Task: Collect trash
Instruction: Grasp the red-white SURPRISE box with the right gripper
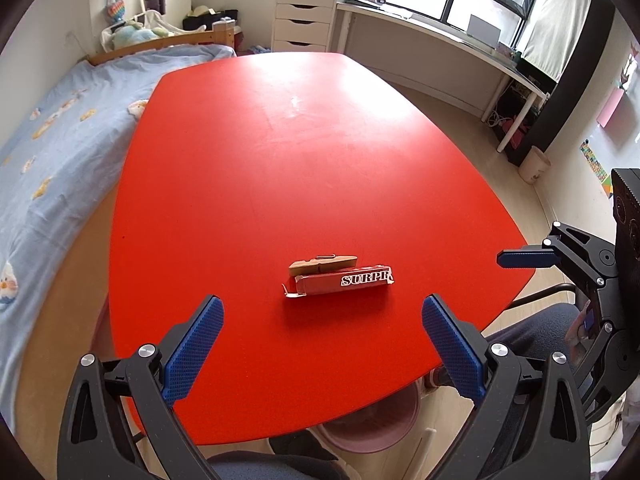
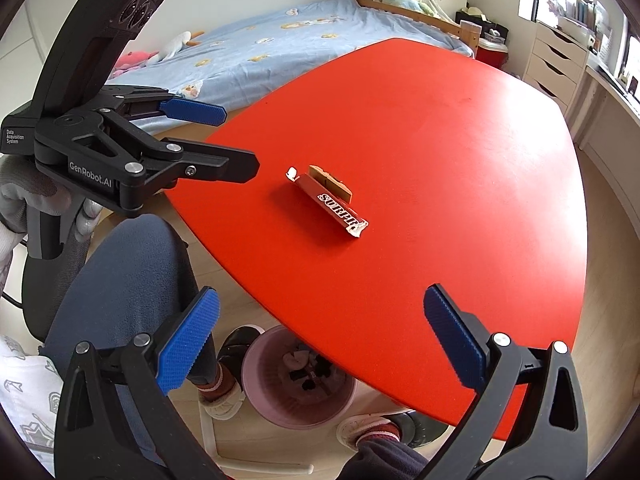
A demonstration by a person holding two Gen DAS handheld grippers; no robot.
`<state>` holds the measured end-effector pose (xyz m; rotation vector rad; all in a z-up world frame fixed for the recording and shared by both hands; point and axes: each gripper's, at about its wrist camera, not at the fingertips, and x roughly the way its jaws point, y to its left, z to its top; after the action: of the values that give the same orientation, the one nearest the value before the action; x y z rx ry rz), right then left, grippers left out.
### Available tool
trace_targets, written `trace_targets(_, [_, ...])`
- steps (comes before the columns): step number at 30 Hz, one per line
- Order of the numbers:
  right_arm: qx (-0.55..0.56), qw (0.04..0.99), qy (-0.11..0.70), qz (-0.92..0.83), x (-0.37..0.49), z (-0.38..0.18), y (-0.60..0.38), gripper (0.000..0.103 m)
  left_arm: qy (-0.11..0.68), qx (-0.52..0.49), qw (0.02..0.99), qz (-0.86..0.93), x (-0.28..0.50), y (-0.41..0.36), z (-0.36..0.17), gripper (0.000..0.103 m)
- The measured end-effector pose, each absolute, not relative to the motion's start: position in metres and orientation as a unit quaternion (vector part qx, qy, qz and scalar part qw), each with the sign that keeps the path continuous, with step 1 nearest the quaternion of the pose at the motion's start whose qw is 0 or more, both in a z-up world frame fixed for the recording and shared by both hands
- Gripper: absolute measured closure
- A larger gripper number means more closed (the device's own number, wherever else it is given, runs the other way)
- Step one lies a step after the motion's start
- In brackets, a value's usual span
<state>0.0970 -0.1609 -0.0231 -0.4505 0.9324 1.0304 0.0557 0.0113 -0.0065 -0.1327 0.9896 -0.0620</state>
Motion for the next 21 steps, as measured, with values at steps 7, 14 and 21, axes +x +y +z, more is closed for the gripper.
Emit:
trace_targets(7, [-0.208, 0.732, 0.428, 0.488, 0.12, -0.036, -0.146, 0.003, 0.493, -0.071, 0.867, -0.021, 0.08, 0.017, -0.024, 0.008])
trace_targets(14, [-0.217, 0.717, 0.43, 0.504, 0.134, -0.051, -0.132, 0.003, 0.507, -0.084, 0.857, -0.015, 0.096, 0.026, -0.039, 0.008])
trace_targets(21, [-0.221, 0.707, 0.431, 0.516, 0.147, -0.065, -0.115, 0.016, 0.516, -0.092, 0.851, -0.011, 0.105, 0.033, -0.05, 0.008])
